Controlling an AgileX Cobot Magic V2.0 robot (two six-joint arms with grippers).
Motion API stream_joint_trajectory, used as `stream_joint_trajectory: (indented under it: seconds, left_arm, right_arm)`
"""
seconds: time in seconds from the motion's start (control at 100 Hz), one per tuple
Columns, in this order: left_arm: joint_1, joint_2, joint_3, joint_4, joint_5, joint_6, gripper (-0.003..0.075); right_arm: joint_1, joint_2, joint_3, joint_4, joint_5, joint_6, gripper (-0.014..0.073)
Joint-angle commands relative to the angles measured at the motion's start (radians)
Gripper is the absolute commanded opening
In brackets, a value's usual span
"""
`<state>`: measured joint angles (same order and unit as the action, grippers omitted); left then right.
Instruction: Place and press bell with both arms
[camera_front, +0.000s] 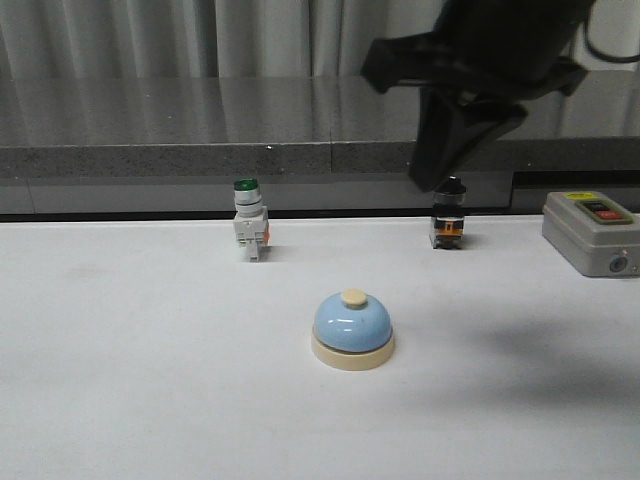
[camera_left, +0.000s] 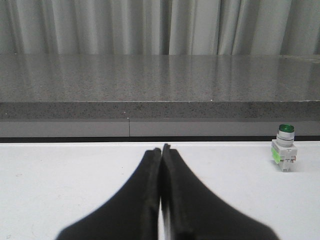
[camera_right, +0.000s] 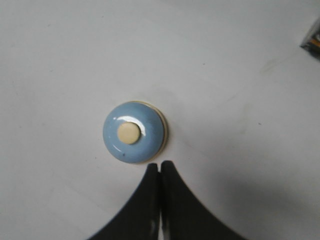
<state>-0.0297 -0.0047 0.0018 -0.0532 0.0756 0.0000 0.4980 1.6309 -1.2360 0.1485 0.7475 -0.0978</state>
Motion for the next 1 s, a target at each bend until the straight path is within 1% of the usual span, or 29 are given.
stream_joint_trajectory:
  seconds: [0.0, 0.16, 0.29, 0.6, 0.74, 0.87, 0.99]
  left_arm:
    - [0.003, -0.031, 0.042, -0.003, -0.081, -0.016, -0.002]
    - [0.003, -0.031, 0.042, -0.003, -0.081, -0.016, -0.002]
    - [0.003, -0.031, 0.042, -0.003, -0.081, -0.016, -0.002]
    - [0.003, -0.031, 0.042, -0.003, -0.081, -0.016, -0.002]
    - [0.003, -0.031, 0.042, -0.003, -0.081, -0.016, -0.002]
    - [0.003, -0.031, 0.042, -0.003, -0.081, -0.016, -0.002]
    - [0.003, -0.031, 0.042, -0.003, -0.081, -0.016, -0.002]
  right_arm:
    - [0.024, 0.027, -0.078, 0.009, 0.001, -0.025, -0.006]
    - [0.065, 0.137, -0.163, 0.009, 0.076, -0.041, -0.006]
    - [0.075, 0.207, -0.221, 0.007, 0.112, -0.042, -0.006]
    - [0.075, 0.3, -0.23, -0.035, 0.127, -0.042, -0.006]
    - [0.075, 0.276, -0.23, -0.035, 0.131, -0.042, -0.006]
    - [0.073, 0.196, -0.23, -0.035, 0.133, -0.039, -0.006]
    - [0.045, 0.132, -0.229, -0.034, 0.144, -0.024, -0.006]
